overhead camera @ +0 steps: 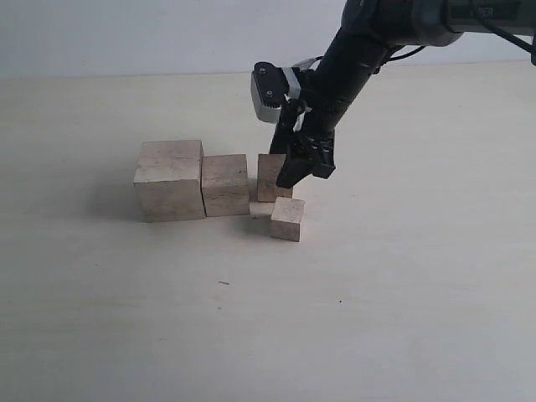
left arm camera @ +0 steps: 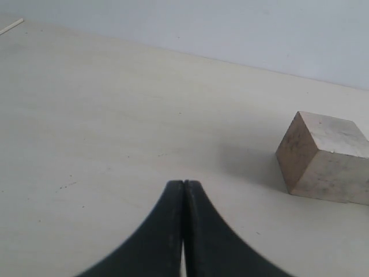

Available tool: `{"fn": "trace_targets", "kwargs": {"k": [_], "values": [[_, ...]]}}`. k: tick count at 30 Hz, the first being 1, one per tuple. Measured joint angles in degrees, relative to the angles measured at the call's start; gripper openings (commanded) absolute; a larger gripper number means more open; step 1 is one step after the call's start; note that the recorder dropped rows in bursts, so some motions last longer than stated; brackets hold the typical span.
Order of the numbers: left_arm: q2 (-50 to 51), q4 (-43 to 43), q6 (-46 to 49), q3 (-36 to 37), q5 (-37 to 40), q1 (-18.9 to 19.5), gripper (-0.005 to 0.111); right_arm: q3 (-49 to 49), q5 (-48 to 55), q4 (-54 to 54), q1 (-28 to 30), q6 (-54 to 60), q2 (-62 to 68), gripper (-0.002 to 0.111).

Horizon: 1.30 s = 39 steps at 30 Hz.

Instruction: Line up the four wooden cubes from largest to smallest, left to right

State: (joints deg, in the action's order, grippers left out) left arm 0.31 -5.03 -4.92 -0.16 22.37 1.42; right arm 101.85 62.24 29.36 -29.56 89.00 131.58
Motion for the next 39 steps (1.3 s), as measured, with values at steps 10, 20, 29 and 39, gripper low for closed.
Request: {"fn": "trace_targets", "kwargs": {"k": [10,20,29,39], "values": [[0.00,0.00,0.00,0.00,0.00,0.00,0.000,0.20,1.09,4.83,0.13,2.99,1.53,0.000],[0.00,0.00,0.00,0.00,0.00,0.00,0.000,0.20,2.83,7.21,0.26,3.35,2.01,0.000],[0.00,0.00,0.00,0.00,0.00,0.00,0.000,0.20,2.95,7.32,0.26,2.69,2.16,0.013],[0.00,0.00,0.00,0.00,0.00,0.00,0.000,0.20,3.26,7.87,0.26,1.61,2.18,0.068]]}}
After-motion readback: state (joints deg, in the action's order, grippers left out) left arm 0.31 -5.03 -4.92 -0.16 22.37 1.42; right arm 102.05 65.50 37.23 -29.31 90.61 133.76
